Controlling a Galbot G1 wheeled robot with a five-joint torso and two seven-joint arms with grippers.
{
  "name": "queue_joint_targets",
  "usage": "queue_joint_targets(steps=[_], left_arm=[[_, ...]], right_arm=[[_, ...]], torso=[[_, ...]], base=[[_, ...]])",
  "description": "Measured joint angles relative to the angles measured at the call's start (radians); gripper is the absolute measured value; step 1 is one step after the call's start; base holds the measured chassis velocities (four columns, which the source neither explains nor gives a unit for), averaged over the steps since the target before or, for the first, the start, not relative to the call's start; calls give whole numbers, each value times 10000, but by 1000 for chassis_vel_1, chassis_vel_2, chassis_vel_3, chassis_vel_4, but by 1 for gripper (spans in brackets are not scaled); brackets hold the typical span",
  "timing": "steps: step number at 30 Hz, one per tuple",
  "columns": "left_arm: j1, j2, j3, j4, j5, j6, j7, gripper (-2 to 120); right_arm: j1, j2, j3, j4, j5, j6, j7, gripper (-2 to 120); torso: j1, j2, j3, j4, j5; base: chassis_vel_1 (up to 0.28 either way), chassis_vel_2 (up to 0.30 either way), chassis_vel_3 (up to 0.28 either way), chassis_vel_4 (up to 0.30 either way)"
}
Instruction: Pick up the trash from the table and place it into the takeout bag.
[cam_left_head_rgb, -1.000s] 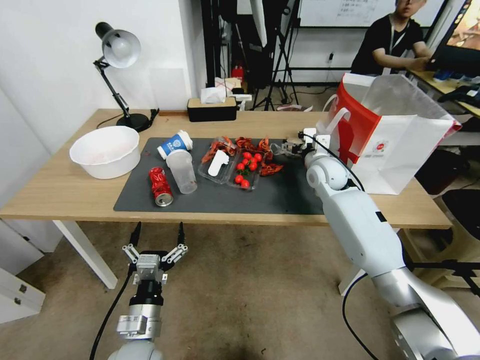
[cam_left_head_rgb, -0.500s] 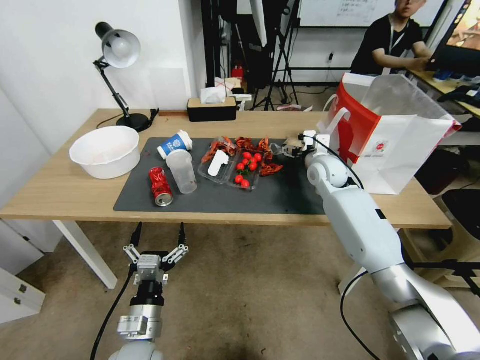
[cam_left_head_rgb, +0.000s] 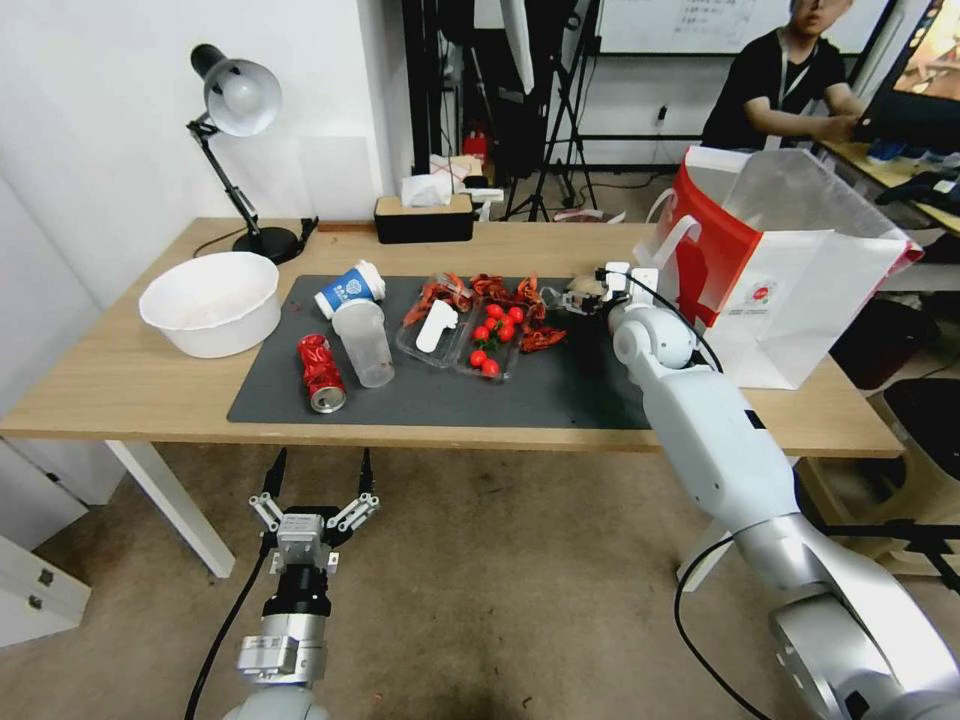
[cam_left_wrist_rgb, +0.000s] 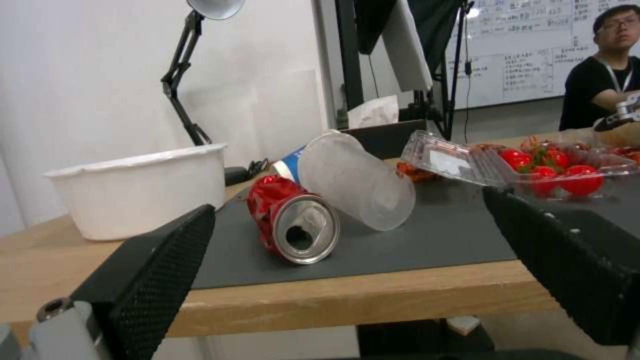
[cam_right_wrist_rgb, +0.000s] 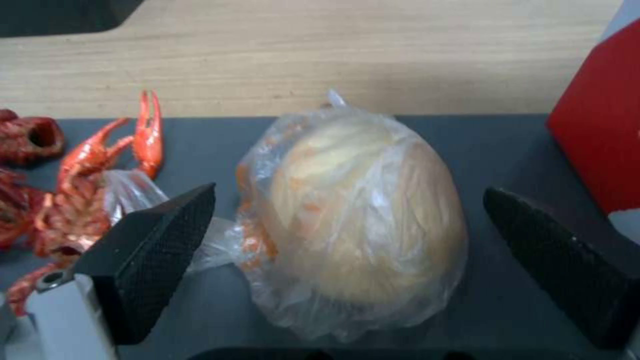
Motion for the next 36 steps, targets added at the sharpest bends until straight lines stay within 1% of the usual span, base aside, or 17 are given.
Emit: queue_joint_targets(steps=[9,14,15,17,18,22,23,24,25,29,30,31,32,33,34,35,36], left_arm=[[-10,2,-1,8,-1,1,-4,100],[-11,3,-2,14,-1,1,-8,100],[-9,4,-3,15,-1,1,-9,100],[-9,3,-3,15,-1,1,-9,100],[-9,5,-3,15,-1,1,-10,100],[-8,9,-4,15,-1,1,-11,100],[-10,16,-5,15,-2,1,-14,100],[-14,19,-5,15,-4,1,-16,100],[-14,19,-5,15,-4,1,-16,100],[-19,42,4,16,-10,1,-20,100],[-19,42,4,16,-10,1,-20,100],[-28,43,9,16,-12,2,-20,100],[-28,43,9,16,-12,2,-20,100],[-40,43,10,16,-14,5,-20,100],[-44,47,19,15,-16,10,-21,100],[-44,47,19,15,-16,10,-21,100],[-44,48,23,15,-16,10,-21,100]], right_arm=[[82,10,4,-229,150,-28,-60,100],[106,6,20,-335,239,-52,-142,97],[106,5,30,-355,258,-63,-153,93],[107,5,32,-360,268,-67,-154,92],[106,5,35,-367,282,-74,-156,88],[107,6,44,-391,310,-84,-159,84],[107,9,57,-441,347,-92,-170,77],[108,9,64,-470,372,-92,-192,72],[108,9,64,-470,372,-92,-192,72],[92,12,119,-495,403,-51,-234,52],[92,12,119,-495,403,-51,-234,52],[71,8,129,-495,403,-44,-234,47],[71,8,129,-495,403,-44,-234,47],[55,0,137,-488,403,-37,-234,39],[18,-35,152,-417,399,-22,-238,26],[18,-35,152,-417,399,-22,-238,26],[4,-58,156,-372,395,-6,-238,22]], torso=[[0,0,0,0,0],[0,1,0,0,0],[0,0,0,0,0],[0,0,0,0,0],[0,0,0,0,0],[1,0,0,0,-1],[0,0,0,0,0],[0,0,0,0,0],[0,0,0,0,0],[1,1,0,0,0],[1,1,0,0,0],[0,0,1,0,0],[0,0,1,0,0],[0,0,0,-1,0],[0,0,0,0,0],[0,0,0,0,0],[0,0,0,0,0]], base=[[0,0,0,0],[0,0,0,0],[0,0,0,0],[0,0,0,0],[0,0,0,0],[0,0,0,0],[0,0,0,0],[0,0,0,0],[0,0,0,0],[0,0,0,0],[0,0,0,0],[0,0,0,0],[0,0,0,0],[0,0,0,0],[0,0,0,0],[0,0,0,0],[0,0,0,0]])
